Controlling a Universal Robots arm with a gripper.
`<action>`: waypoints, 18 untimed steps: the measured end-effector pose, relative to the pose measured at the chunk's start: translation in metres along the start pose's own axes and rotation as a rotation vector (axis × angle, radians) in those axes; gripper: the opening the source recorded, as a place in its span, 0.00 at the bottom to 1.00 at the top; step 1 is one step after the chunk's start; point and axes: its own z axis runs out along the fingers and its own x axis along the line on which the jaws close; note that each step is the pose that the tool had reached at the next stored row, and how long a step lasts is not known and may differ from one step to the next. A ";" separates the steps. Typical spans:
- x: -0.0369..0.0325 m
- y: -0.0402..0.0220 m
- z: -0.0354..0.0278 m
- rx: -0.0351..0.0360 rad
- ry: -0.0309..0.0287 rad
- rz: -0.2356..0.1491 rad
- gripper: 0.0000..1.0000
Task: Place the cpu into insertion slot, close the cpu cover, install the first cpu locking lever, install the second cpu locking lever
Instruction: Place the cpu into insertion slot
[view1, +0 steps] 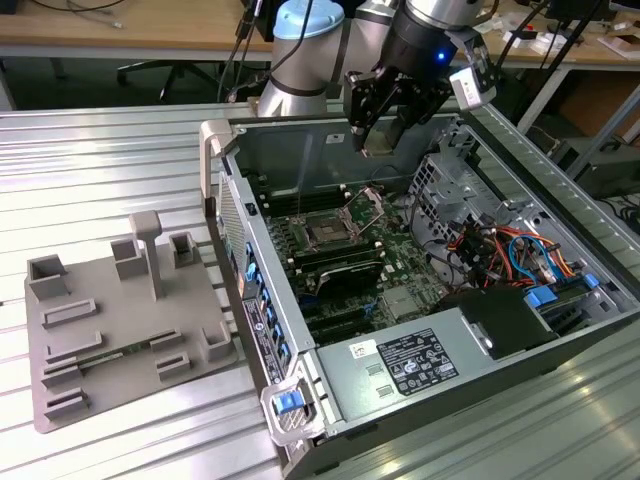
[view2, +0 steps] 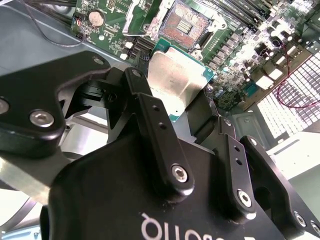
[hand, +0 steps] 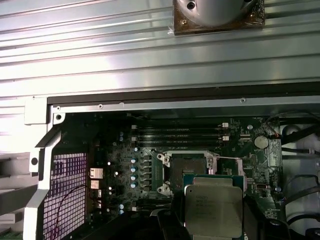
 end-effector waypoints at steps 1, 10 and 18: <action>0.0000 -0.0001 0.0001 0.0000 0.0000 0.000 0.55; 0.0000 -0.0011 0.0010 0.0000 0.0001 0.000 0.55; -0.0001 -0.0019 0.0024 0.0000 0.0001 0.000 0.55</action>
